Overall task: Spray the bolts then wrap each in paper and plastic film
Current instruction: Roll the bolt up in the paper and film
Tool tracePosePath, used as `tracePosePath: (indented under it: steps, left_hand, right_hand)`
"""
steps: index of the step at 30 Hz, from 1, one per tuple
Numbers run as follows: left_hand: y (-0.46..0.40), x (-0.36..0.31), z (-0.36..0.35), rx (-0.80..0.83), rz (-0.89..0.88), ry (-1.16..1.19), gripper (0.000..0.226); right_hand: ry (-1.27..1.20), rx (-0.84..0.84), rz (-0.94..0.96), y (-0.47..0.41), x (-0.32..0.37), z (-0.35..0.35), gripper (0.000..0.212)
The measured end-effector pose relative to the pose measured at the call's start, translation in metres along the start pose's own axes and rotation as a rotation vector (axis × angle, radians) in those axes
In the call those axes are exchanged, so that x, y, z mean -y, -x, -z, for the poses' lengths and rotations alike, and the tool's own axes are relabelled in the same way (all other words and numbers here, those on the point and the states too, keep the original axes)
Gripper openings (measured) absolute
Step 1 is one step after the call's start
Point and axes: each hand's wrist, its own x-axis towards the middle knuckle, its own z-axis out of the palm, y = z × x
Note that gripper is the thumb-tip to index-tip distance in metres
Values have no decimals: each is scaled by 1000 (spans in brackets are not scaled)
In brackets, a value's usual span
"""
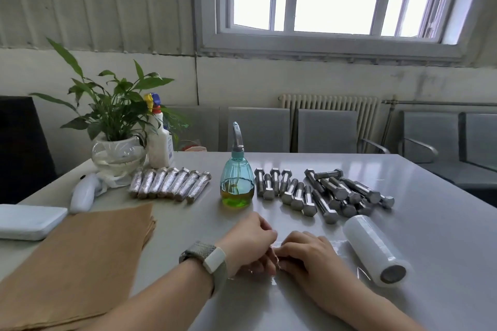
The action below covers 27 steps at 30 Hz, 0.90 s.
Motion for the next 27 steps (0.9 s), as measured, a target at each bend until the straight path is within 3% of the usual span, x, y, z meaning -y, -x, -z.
tracePosePath:
  steps: [6,11,17,27]
  left_hand:
    - [-3,-1,4,47,38,-34,19]
    - [-3,-2,2,50,36,-97,32]
    - [-2,-3,2,120,24,-176,31]
    - [0,-4,1,112,12,-224,26]
  right_hand:
    - [-22,-37,-35,-1,1,1,21]
    - [-95,-98,-46,2,0,3,38]
    - [44,-74,70,3,4,9,25]
    - [-74,-84,-22,1,0,8,26]
